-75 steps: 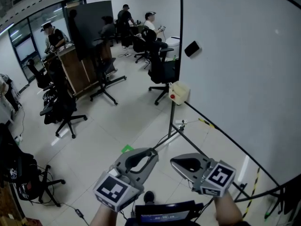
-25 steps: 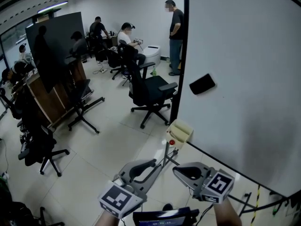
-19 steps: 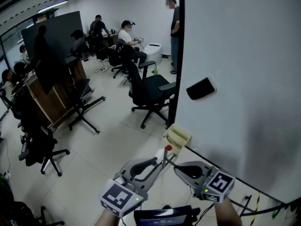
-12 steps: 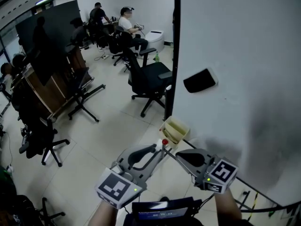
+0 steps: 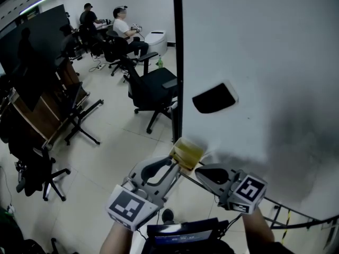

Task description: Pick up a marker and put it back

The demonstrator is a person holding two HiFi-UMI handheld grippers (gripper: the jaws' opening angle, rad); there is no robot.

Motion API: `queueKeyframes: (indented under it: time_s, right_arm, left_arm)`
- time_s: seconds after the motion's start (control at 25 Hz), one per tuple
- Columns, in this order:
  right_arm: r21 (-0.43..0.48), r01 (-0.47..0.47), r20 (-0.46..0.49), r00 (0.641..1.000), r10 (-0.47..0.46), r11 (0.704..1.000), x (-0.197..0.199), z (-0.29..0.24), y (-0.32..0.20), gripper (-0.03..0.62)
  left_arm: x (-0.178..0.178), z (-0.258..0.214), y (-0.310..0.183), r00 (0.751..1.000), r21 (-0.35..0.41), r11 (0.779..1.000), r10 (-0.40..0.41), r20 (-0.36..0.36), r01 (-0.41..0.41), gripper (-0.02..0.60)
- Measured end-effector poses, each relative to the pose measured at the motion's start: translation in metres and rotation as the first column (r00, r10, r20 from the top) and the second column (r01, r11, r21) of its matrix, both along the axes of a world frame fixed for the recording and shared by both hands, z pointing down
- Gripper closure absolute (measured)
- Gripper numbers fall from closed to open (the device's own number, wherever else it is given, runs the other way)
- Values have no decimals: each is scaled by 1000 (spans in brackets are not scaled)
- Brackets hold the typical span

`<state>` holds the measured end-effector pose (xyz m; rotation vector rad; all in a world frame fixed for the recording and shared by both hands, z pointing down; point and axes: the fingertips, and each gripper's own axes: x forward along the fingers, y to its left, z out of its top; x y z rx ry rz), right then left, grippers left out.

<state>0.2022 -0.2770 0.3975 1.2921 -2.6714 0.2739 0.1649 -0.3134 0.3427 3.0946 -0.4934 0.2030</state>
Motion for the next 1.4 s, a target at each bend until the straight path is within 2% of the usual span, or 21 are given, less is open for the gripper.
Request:
queueKeyframes:
  time_s: [0.36, 0.56, 0.76, 0.88, 1.2, 1.4]
  right_arm:
    - [-15, -128, -36, 991, 127, 992, 6, 6, -51, 580]
    - [-31, -213, -61, 976, 211, 977, 7, 12, -70, 580]
    - [-58, -260, -73, 964, 256, 964, 13, 21, -76, 580]
    - [-79, -282, -64, 959, 277, 956, 19, 28, -78, 579]
    - [-110, -255, -42, 967, 252, 961, 30, 44, -84, 580]
    - [-130, -237, -36, 971, 235, 963, 34, 54, -93, 580]
  left_arm:
    - [19, 11, -65, 993, 3, 994, 112, -24, -111, 508]
    - [31, 29, -87, 980, -21, 980, 195, -31, -196, 508]
    - [48, 50, -99, 971, -19, 970, 240, -13, -240, 508]
    - [58, 63, -100, 968, -20, 967, 253, 2, -253, 508]
    - [74, 94, -103, 970, -21, 971, 239, 52, -238, 508]
    - [78, 118, -110, 972, -54, 975, 221, 80, -217, 506]
